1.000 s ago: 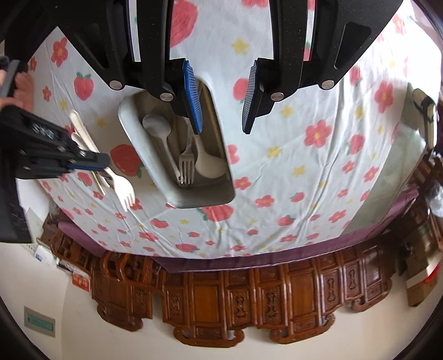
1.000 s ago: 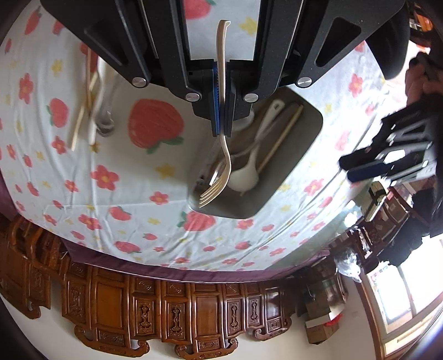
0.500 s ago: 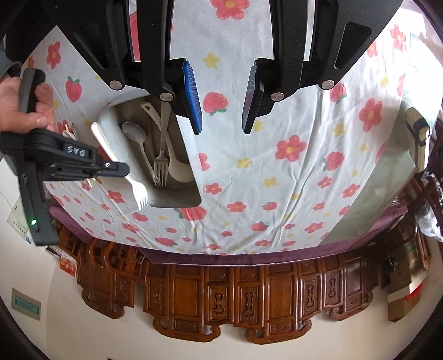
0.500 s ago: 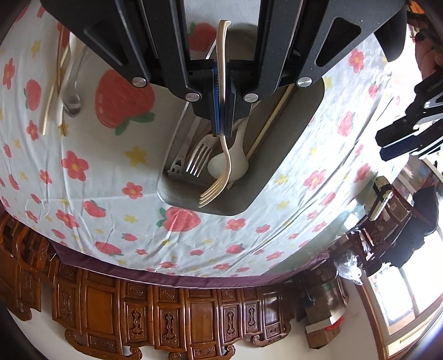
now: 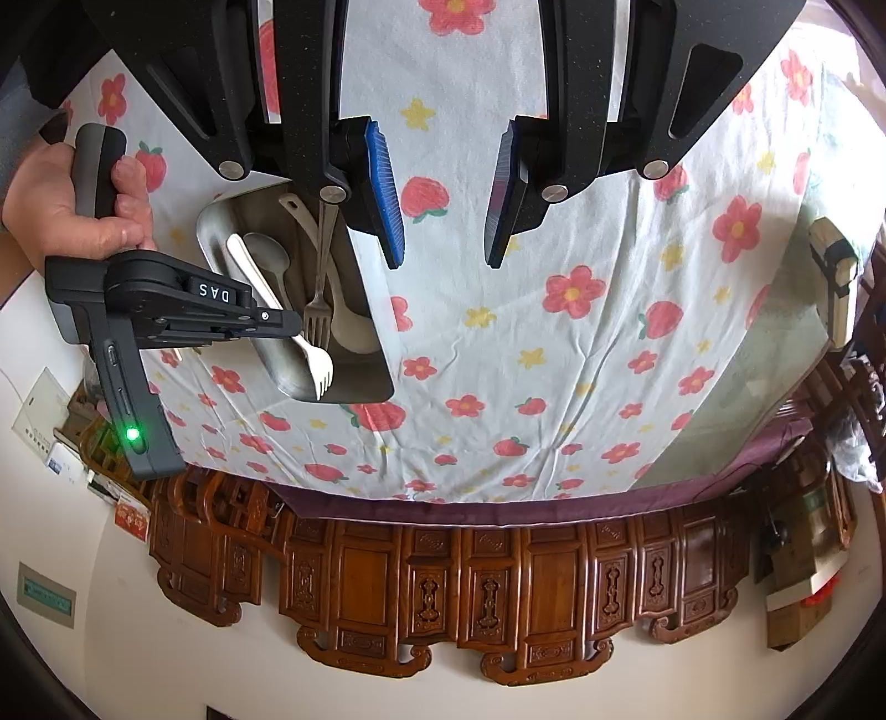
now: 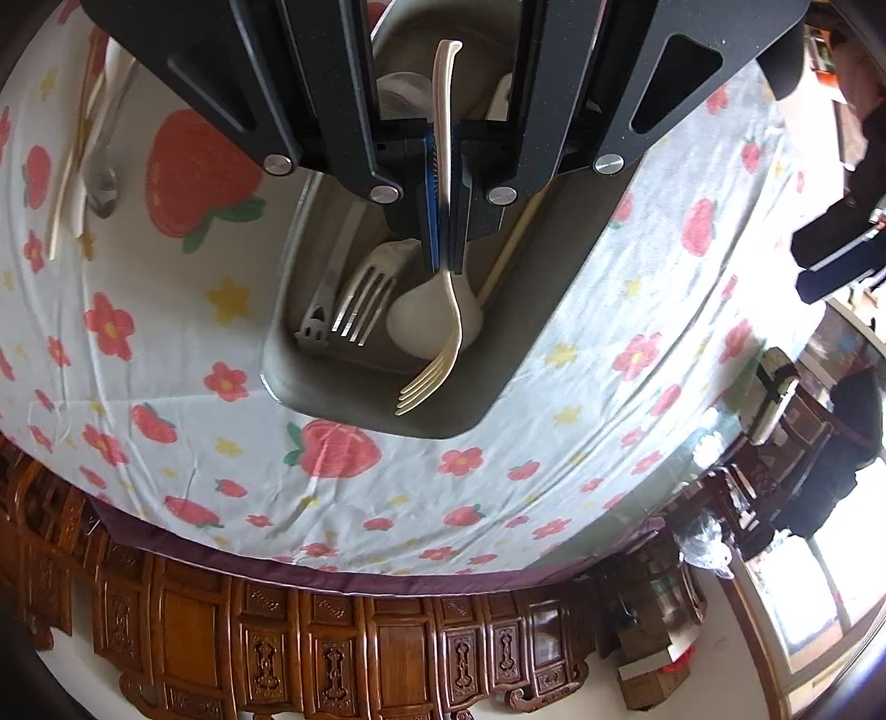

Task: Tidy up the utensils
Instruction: 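Lower the white fork into the tray and open the right gripper, then move the right gripper to the pile and grasp a wooden chopstick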

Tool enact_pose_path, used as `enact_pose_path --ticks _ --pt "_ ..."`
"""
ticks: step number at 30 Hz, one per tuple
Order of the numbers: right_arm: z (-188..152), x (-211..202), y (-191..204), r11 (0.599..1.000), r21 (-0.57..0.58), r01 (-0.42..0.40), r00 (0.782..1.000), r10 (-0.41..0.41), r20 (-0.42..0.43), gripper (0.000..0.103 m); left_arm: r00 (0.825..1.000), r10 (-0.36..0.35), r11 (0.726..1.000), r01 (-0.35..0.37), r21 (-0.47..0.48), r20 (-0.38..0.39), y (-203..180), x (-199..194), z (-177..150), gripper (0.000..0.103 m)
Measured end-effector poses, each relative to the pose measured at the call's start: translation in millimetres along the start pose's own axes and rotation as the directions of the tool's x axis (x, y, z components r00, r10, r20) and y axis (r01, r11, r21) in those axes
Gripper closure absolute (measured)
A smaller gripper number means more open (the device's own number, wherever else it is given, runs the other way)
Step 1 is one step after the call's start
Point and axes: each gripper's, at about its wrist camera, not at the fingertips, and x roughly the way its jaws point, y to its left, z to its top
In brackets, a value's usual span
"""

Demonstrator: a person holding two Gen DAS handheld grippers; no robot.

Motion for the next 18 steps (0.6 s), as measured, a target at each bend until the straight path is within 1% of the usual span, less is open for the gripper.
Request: enact_pose_path --ticks 1,2,3,4,10,14,16,18 --pt "0 -1 0 1.0 -0.004 -0.008 1.0 0.008 0.002 0.098 1.0 0.0 1.0 0.0 -0.001 0.001 0 0 0 0.075" --pt "-1 -3 1 1.0 -0.013 -0.01 1.0 0.01 0.005 0.098 1.0 -0.002 1.0 0.002 -0.001 -0.002 0 0 0 0.072" --pt "-3 -5 0 1.0 -0.019 -0.01 1.0 0.01 0.009 0.098 1.0 -0.004 1.0 0.004 -0.003 -0.004 0 1 0 0.065" --pt "-4 -8 -2 1.0 -0.021 -0.014 1.0 0.014 0.011 0.098 1.0 -0.009 1.0 0.009 -0.006 -0.003 0 1 -1 0.063" --pt "-13 -29 -20 1.0 -0.024 -0.007 1.0 0.007 0.026 0.098 1.0 -0.001 1.0 0.001 0.012 -0.005 -8 2 -3 0.062" --pt "-29 -56 -38 0.999 -0.047 0.028 0.998 -0.025 0.052 0.098 1.0 -0.009 1.0 0.009 0.029 0.006 -19 0 -4 0.055" --pt "-38 -69 -52 0.998 -0.051 0.047 0.997 -0.044 0.062 0.098 1.0 -0.016 0.999 0.016 0.042 0.002 -26 0 -5 0.055" --pt "-50 -86 -69 0.993 -0.058 0.101 0.992 -0.096 0.081 0.098 1.0 -0.016 0.998 0.016 0.053 0.001 -32 0 -6 0.034"
